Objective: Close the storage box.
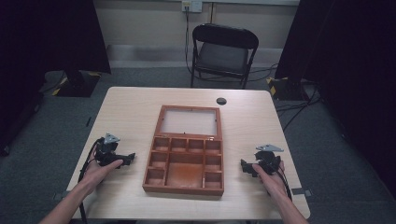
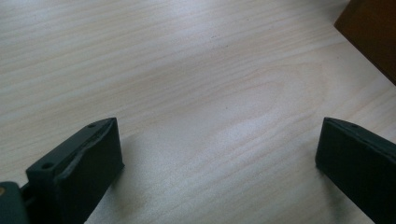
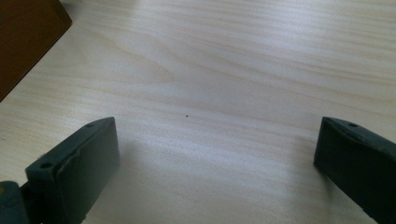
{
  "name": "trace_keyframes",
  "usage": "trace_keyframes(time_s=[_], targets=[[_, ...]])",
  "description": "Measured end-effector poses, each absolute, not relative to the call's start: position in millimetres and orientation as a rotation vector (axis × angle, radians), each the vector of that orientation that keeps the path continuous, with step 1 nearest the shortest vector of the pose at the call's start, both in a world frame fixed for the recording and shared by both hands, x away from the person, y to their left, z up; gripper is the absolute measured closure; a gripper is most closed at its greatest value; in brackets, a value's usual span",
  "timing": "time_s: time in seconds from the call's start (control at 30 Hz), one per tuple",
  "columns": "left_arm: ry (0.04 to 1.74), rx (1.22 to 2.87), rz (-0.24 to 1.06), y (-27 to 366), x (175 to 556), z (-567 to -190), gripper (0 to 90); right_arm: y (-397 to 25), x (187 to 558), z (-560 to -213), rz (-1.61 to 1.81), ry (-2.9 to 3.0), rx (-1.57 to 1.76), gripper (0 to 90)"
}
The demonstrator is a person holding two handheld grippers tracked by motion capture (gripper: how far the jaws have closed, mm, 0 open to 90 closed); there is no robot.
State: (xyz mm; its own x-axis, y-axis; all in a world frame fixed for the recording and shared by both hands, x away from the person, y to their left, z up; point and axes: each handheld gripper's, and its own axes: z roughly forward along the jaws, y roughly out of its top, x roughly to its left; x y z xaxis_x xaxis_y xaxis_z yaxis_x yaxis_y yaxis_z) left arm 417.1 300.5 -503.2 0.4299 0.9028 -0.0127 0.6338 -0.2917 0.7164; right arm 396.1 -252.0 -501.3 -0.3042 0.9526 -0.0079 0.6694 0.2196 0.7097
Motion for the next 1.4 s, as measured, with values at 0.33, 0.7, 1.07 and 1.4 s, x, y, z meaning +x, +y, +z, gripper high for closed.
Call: trace_keyframes(time_s=[0.33,0.7,1.07,1.4], targets=[[1.287,2.066,0.493,296.6,415.8,-495.2,15.3,-248.0,396.6,-496.7,0.853,2.035,1.511,17.0],[1.275,2.081,0.394,295.2,418.5,-486.0,16.6,-251.6,397.5,-484.6,0.915,2.048,1.542,15.4],[1.235,2.033,0.378,287.9,419.9,-475.3,18.3,-244.5,399.2,-459.3,1.052,2.054,1.445,16.0],[1.191,2.051,0.393,267.8,434.1,-459.4,20.0,-235.9,419.3,-446.8,1.097,2.041,1.45,15.8]])
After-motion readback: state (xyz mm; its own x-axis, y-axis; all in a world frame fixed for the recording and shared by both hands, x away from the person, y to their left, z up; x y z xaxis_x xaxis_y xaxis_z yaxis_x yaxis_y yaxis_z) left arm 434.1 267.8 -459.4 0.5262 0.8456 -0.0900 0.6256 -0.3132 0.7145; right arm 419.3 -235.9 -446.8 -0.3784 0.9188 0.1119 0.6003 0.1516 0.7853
